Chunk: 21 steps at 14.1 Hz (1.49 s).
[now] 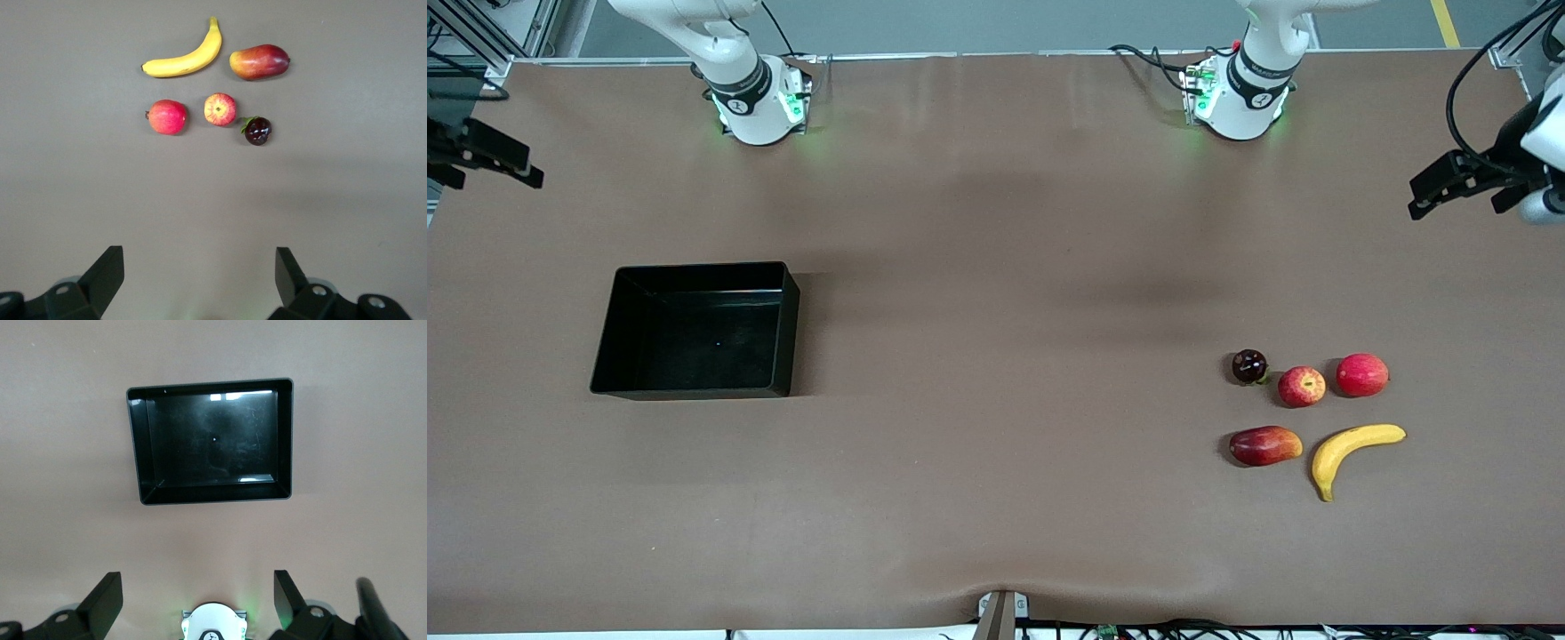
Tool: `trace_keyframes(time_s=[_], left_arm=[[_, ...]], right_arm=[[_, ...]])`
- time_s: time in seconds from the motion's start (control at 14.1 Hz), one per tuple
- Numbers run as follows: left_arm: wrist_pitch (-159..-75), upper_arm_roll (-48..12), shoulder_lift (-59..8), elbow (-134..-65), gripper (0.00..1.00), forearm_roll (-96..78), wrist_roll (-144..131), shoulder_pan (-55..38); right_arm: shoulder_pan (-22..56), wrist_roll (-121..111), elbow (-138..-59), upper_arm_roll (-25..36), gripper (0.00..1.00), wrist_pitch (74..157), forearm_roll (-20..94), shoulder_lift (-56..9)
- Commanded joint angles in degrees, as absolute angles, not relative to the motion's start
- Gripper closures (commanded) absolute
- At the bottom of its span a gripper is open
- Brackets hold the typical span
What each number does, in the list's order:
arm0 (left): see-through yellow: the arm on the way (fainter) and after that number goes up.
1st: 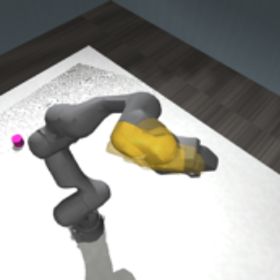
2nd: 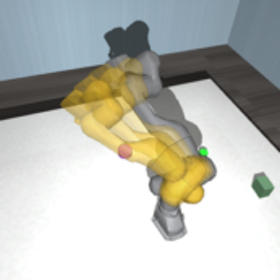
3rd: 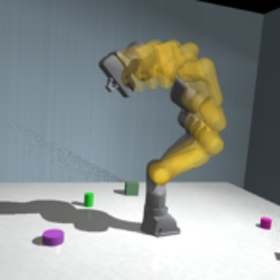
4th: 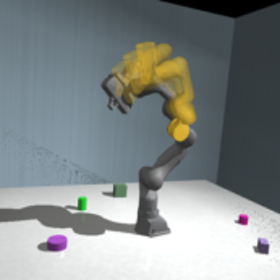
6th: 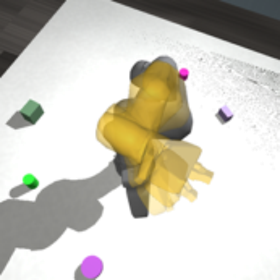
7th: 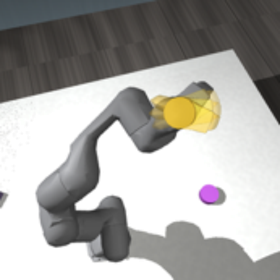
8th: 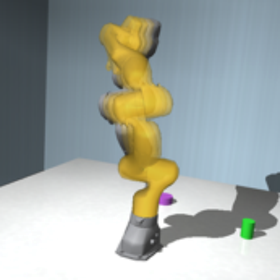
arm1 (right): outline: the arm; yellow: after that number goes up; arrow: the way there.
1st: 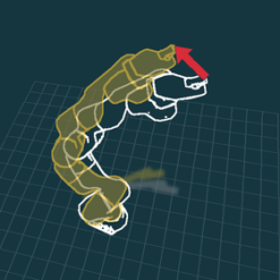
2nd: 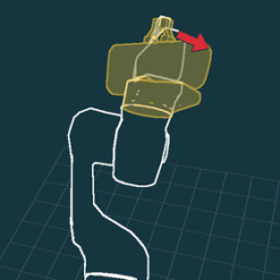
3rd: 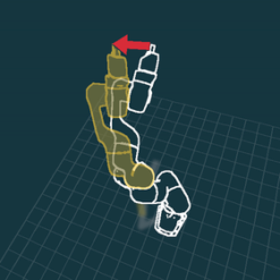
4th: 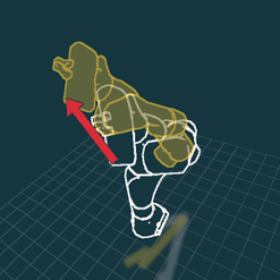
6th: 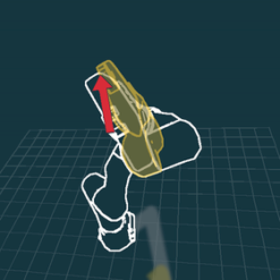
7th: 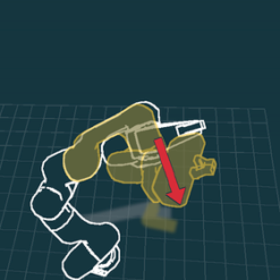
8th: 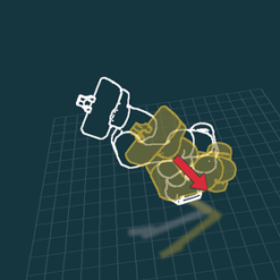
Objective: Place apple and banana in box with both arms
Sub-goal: 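Reach the right gripper to the box rim while the left gripper reaches the apple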
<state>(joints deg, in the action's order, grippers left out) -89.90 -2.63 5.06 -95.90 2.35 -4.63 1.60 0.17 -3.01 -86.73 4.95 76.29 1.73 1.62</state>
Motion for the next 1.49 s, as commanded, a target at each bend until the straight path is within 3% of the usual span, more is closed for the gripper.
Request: trace_keyframes(time_s=[0.0, 0.14, 0.35, 0.78, 1.06, 1.42], left_arm=[[-91.0, -2.9, 0.9, -94.8, 0.0, 2.3, -3.5, 3.0], [-93.1, -3.0, -1.6, -96.8, 0.0, 2.2, -3.8, 3.1], [-107.3, -3.1, -4.0, -104.0, 0.0, 2.0, -5.1, 3.2], [-126.6, -3.2, -20.2, -104.1, 0.0, 2.5, -4.7, 3.3], [-131.0, -3.2, -26.6, -104.2, 0.0, 2.6, -4.7, 3.0], [-131.6, -3.2, -30.1, -104.2, 0.0, 2.6, -4.7, 3.0]], right_arm=[[-2.5, -4.1, -86.0, 4.3, 0.0, 76.5, 1.0, -2.1], [-3.7, -4.3, -86.0, 4.3, 0.0, 76.5, 1.0, -6.3], [-6.4, -4.6, -87.6, 4.3, 0.0, 77.4, 1.1, -11.2], [-8.0, -7.4, -103.4, 4.5, 0.0, 98.7, -1.1, -11.3], [-10.7, -13.7, -113.0, 4.4, 0.0, 113.4, -1.1, -12.0], [-15.3, -21.9, -116.4, 4.3, 0.0, 124.5, -0.4, -18.3]])
